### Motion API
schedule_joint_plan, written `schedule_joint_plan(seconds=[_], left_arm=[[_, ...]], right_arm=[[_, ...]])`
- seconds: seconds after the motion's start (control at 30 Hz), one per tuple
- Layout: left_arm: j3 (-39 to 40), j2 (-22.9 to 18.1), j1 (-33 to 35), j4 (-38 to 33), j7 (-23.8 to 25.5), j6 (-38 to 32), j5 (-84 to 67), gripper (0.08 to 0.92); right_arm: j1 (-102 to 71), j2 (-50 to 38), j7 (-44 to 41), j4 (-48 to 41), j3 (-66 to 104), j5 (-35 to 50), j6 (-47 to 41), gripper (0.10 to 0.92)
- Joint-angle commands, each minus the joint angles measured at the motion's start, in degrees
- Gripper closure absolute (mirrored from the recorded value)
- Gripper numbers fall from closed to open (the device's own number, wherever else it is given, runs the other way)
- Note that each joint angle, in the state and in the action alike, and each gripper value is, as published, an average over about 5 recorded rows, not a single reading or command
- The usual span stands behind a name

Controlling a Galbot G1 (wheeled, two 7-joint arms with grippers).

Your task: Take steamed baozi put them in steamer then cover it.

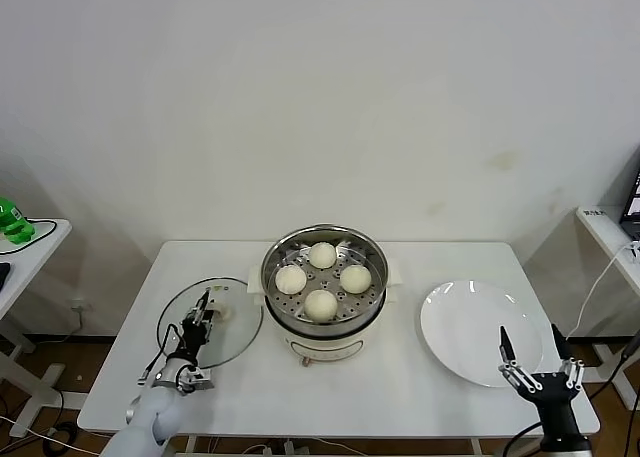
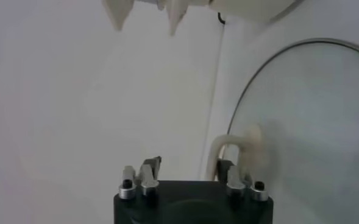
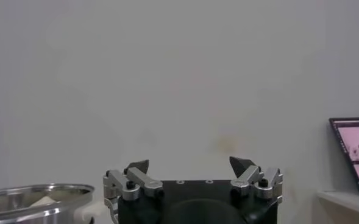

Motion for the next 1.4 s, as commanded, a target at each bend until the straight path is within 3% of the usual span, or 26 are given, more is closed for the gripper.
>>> schedule_joint_plan(seconds=[0.03, 0.3, 0.57, 0.97, 1.4], left_arm=[[-0.9, -1.3, 0.1, 1.4, -2.1, -1.8, 4.5, 0.674], [-2.9, -1.7, 2.1, -2.2, -5.1, -2.5, 9.4, 0.870], [-7.5, 1.1, 7.3, -14.6, -5.1, 0.3, 14.3, 0.875], [-12.3, 10.8, 10.1, -29.3, 4.8, 10.7, 2.2, 0.875], [-1.6, 15.5, -3.3, -33.0, 14.3, 19.8, -3.9, 0.875]], right_arm=[[0.0, 0.0, 0.0, 0.0, 0.1, 0.1, 0.1, 0.203], [0.4, -0.1, -0.1, -0.1, -0.1, 0.2, 0.2, 0.203], [0.5, 0.2, 0.7, 1.1, -0.2, -1.4, -0.4, 0.203], [-0.9, -0.1, 3.6, 3.9, 1.7, -11.8, -9.5, 0.203], [-0.7, 1.3, 3.8, 2.7, 1.5, -15.9, -13.1, 0.202]])
